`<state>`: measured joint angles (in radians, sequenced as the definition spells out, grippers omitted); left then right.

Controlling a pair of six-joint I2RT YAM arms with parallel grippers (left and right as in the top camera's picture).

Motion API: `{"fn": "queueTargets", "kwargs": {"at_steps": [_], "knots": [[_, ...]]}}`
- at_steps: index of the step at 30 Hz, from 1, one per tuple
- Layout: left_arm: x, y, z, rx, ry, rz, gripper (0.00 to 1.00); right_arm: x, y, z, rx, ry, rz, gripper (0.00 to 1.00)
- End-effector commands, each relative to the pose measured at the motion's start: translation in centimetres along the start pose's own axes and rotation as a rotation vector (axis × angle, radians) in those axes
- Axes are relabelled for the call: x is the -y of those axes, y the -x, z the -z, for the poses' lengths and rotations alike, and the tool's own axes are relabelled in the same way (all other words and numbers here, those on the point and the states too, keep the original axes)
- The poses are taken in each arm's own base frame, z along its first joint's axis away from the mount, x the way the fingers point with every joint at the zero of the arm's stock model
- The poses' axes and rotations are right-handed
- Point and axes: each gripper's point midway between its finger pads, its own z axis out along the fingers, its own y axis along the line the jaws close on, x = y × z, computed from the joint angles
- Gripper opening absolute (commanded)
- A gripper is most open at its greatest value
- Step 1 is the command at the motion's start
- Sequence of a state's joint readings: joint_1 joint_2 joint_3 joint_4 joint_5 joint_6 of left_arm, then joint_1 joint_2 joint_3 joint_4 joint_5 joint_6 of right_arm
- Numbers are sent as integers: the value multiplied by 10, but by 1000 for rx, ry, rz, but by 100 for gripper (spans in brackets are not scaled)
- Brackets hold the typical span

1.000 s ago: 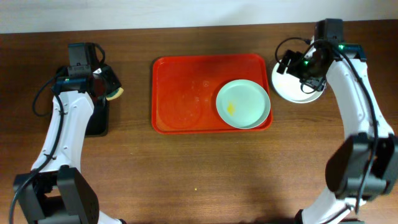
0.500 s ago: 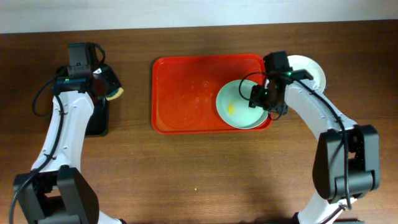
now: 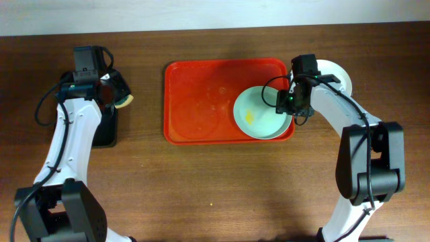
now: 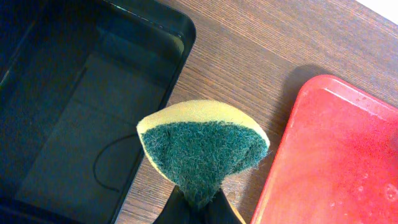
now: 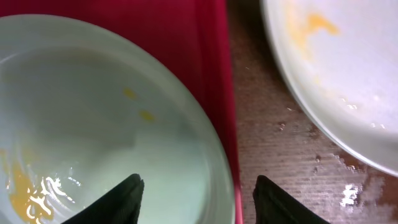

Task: Clean dirty plates on tray and stack at the side
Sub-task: 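Grasp the pale green plate rim with the right gripper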

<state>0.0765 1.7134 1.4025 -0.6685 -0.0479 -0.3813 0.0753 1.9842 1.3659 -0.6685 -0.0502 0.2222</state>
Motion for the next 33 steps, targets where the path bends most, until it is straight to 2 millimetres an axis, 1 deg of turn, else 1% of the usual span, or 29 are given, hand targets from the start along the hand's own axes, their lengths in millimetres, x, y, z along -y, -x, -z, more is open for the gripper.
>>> {"fn": "queueTargets", "kwargs": {"at_steps": [1,3,4,5,8,9,10,11,12,13,14,17,18,20,21,23,24,25,26,27,30,31,33], "knots": [[0,2,3,9,-9,-3,0,-6,5,0,4,33,7,53],[0,2,3,9,-9,-4,0,-9,3,0,-7,54,7,50],[0,2,3,9,-9,-4,0,-12,2,1,-11,73,7,44],[0,2,3,9,-9,-4,0,-13,2,0,-11,73,8,41],[0,2,3,9,-9,-3,0,-14,0,1,-18,80,7,40],[0,2,3,9,-9,-4,0,-18,-1,1,-24,101,7,40],[0,2,3,9,-9,-4,0,-26,-3,2,-35,144,11,40],[0,2,3,9,-9,-3,0,-32,-6,0,-40,147,25,40],[0,2,3,9,-9,-3,0,-32,-6,-3,-37,116,38,41],[0,2,3,8,-9,-4,0,-26,-5,-6,-28,73,39,44],[0,2,3,8,-9,-4,0,-22,-4,-10,-29,69,30,46],[0,2,3,9,-9,-3,0,-14,-8,-21,-59,65,17,45],[0,2,3,9,-9,-4,0,-18,-14,-29,-85,89,38,45],[0,2,3,9,-9,-4,0,-30,-17,-35,-96,131,50,45],[0,2,3,9,-9,-4,0,-40,-18,-35,-94,158,65,39],[0,2,3,9,-9,-4,0,-56,-23,-36,-99,170,87,23],[0,2,3,9,-9,-4,0,-60,-25,-36,-100,162,79,21],[0,2,3,9,-9,-3,0,-65,-26,-37,-95,143,56,15],[0,2,3,9,-9,-4,0,-67,-26,-37,-94,133,34,11],[0,2,3,9,-9,-4,0,-70,-28,-37,-98,134,6,5],[0,3,3,14,-10,-4,0,-82,-34,-38,-109,138,12,4],[0,4,3,16,-11,-3,0,-89,-37,-38,-113,140,0,4],[0,3,3,12,-10,-4,0,-102,-35,-38,-94,154,-40,4]]}}
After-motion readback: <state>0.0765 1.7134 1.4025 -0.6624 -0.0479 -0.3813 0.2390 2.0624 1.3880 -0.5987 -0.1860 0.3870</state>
